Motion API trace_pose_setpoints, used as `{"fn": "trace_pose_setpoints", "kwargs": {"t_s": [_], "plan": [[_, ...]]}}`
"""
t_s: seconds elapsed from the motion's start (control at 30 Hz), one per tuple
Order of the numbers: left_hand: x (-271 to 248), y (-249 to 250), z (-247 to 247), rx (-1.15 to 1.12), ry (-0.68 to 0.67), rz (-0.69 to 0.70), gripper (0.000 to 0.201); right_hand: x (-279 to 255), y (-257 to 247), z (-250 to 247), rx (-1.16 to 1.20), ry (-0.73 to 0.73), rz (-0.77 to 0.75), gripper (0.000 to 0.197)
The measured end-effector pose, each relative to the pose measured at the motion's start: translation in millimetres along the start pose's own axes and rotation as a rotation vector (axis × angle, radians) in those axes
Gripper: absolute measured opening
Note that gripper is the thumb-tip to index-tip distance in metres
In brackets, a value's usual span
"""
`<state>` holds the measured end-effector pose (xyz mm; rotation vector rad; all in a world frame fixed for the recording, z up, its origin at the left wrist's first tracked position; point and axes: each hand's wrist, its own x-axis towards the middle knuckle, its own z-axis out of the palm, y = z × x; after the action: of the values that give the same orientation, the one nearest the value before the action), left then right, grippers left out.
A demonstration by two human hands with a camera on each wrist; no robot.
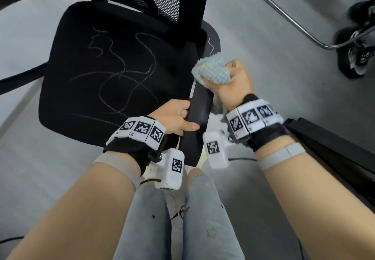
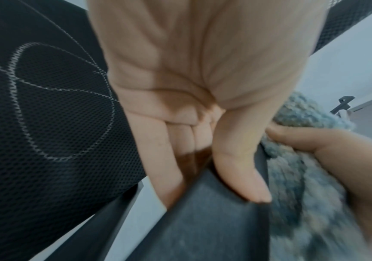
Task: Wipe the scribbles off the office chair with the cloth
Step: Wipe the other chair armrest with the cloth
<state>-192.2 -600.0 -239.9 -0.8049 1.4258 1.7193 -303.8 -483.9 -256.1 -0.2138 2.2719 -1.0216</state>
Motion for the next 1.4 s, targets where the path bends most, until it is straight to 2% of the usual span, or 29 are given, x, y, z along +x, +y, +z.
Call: {"fn": "trace_pose_setpoints", "kwargs": {"t_s": [0.07,0.13,0.2,0.27,0.33,0.4,0.53,0.67,0.77,0.87,0.97,1.03,1.1,1.17,1.3,1.4], "plan": [[-1,-2,0,0.008,-0.007,-0.008,0.04,-19,14,2,0.066,-0.054,-0.024,0.019],[-1,-5,-1,0.032,-0.022,-0.022,0.042,-28,21,0,0.119,-0.086,-0.041,0.029],[-3,-9,-1,0.05,-0.039,-0.034,0.043,-11,17,-4,0.1,-0.069,-0.01,0.037],[-5,-12,-2,0.057,-0.04,-0.029,0.042,17,2,-9,0.115,0.023,0.041,0.041],[-6,-15,-2,0.072,-0.031,-0.009,0.04,43,-15,-15,0.067,0.093,0.005,0.048],[-6,-16,-2,0.072,-0.021,0.007,0.038,55,-28,-19,-0.017,0.086,-0.045,0.05],[-4,-20,-3,0.057,-0.011,0.01,0.039,33,-4,-16,0.004,-0.022,0.056,0.034],[-7,-25,-3,0.065,-0.033,-0.007,0.039,-11,19,-18,-0.098,-0.244,-0.075,0.038],[-11,-29,0,0.045,-0.026,0.005,0.041,11,-1,-19,-0.178,-0.169,-0.099,0.039],[-13,-30,6,-0.001,0.054,0.051,0.04,33,-23,-20,-0.122,-0.069,-0.076,0.035],[-11,-27,11,-0.008,0.153,0.078,0.032,16,-21,-16,-0.099,-0.068,-0.069,0.039],[-9,-23,13,0.014,0.173,0.09,0.033,-9,-6,-13,-0.074,-0.133,-0.034,0.035],[-7,-19,14,0.048,0.183,0.101,0.034,-31,10,-9,-0.126,-0.175,-0.073,0.023],[-7,-18,16,0.067,0.201,0.112,0.032,-32,16,-9,-0.199,-0.146,-0.104,0.011],[-5,-25,16,0.01,0.279,0.109,0.014,2,-7,-12,-0.256,-0.053,-0.113,0.022],[-8,-41,15,-0.004,0.241,0.065,0.013,11,-16,-11,-0.335,-0.025,-0.143,0.024]]}}
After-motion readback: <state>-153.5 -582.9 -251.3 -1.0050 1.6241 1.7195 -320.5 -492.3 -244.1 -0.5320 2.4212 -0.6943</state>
